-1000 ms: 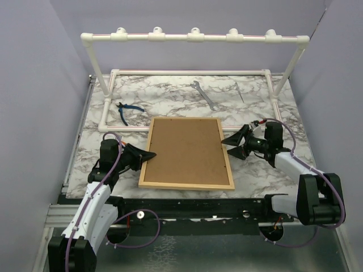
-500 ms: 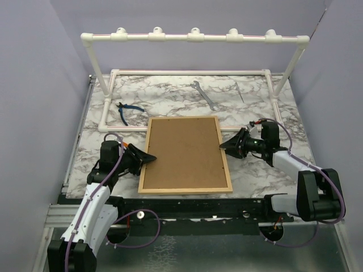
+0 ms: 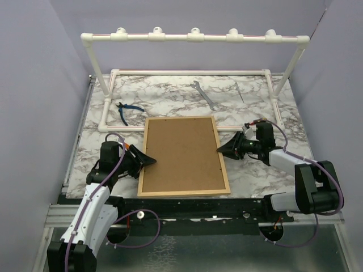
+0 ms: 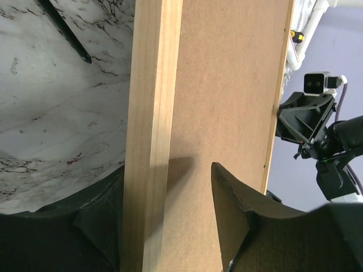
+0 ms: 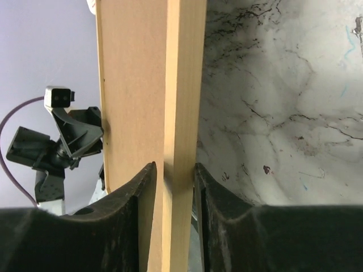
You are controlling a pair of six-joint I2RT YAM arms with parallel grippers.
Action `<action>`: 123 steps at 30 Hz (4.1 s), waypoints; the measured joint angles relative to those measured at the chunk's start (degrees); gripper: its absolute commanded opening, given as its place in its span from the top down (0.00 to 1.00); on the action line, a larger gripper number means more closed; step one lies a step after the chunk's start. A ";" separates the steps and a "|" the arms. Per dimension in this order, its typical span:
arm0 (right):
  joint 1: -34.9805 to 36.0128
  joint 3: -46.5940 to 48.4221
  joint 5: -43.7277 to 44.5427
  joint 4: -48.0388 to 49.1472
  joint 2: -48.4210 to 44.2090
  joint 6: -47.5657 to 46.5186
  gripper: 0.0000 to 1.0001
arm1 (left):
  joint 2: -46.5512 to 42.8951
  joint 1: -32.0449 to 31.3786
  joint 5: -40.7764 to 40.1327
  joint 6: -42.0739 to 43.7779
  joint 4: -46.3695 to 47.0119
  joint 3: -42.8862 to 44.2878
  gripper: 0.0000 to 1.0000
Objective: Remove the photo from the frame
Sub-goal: Turn over the photo frame at the center of the board, then pick up the screwdriver from the center of the board.
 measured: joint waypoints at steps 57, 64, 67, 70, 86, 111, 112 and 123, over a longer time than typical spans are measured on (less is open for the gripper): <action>2.16 12.02 29.88 -5.25 2.49 -27.04 0.29 | 29.81 -17.62 -40.15 8.59 31.32 3.96 0.36; 2.23 10.47 35.89 -10.56 -8.15 -28.04 0.00 | 16.24 -17.62 -46.58 9.75 16.61 7.21 0.01; 2.23 10.73 39.98 -12.70 -16.00 -28.20 0.00 | 9.53 -17.62 -51.06 11.19 9.27 12.44 0.01; 2.23 11.58 43.28 -13.81 -22.56 -27.93 0.00 | 5.31 -17.62 -55.21 12.00 3.98 18.82 0.01; 2.27 19.21 61.92 -27.45 -28.28 -24.41 0.03 | 7.93 -17.57 -58.31 17.66 -7.19 29.97 0.01; -15.43 17.22 66.88 -33.57 -8.81 -20.28 0.10 | 17.33 -17.62 -31.95 19.06 5.79 18.99 0.01; -15.45 16.76 66.88 -32.79 -8.55 -20.87 0.12 | 17.33 -17.62 -31.32 19.10 6.08 18.99 0.01; -15.41 11.28 63.21 -26.12 -1.14 -21.53 0.18 | 14.62 -17.62 -28.00 19.63 8.04 18.95 0.01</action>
